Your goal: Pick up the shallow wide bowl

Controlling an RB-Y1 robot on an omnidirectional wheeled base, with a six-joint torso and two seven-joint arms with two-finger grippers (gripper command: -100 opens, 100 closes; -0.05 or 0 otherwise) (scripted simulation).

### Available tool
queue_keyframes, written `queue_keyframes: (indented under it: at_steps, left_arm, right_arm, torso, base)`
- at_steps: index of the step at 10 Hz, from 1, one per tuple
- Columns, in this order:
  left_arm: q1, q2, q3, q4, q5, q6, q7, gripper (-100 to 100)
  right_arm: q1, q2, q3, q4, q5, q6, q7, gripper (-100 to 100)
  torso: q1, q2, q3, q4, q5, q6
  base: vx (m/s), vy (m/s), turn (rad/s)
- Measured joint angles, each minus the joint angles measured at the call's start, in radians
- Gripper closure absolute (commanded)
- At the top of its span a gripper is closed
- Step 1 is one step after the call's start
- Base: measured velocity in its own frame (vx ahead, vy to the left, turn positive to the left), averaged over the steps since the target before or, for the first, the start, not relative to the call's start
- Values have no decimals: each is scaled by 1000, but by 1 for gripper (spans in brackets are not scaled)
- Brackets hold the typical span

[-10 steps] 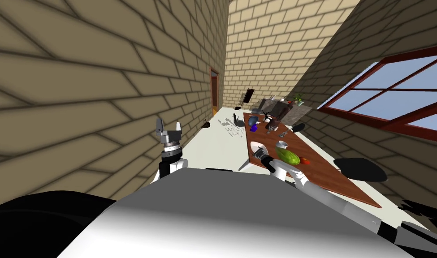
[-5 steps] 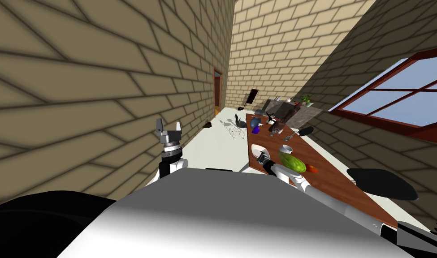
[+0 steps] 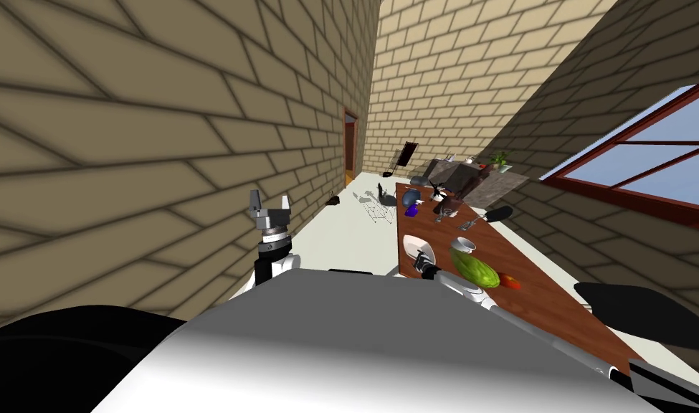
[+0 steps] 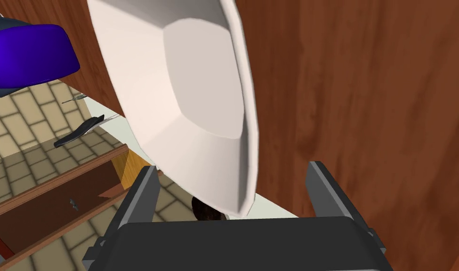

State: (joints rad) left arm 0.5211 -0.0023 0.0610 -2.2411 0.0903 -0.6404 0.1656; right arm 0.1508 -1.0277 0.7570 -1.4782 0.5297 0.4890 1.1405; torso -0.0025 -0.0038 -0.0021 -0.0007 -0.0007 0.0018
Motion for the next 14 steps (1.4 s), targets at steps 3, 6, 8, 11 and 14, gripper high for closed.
queue_keyframes:
  at_steps: [3,6,8,11,14]
  left_arm:
    - [0,0,0,0,0,0,0,0]
    - [0,0,0,0,0,0,0,0]
    - [0,0,0,0,0,0,0,0]
    - [0,0,0,0,0,0,0,0]
    - [0,0,0,0,0,0,0,0]
  right_arm:
    - [-7,31,-4,33,16,-1,-5,-100]
    - [-14,48,-6,54,24,-3,-7,100]
    - [-14,48,-6,54,24,-3,-7,100]
    - [-14,48,-5,54,24,-4,-8,100]
    - [-4,13,-1,15,5,0,-1,0]
  torso:
    - [-1,2,1,0,0,0]
    - [1,2,1,1,0,0]
    - [2,3,2,1,0,0]
    - [3,3,2,1,1,0]
    - [5,5,4,2,2,0]
  base:
    - [15,-40,69]
    - [4,-6,4]
    - [0,0,0]
    - [-4,11,-29]
    - [-14,24,-40]
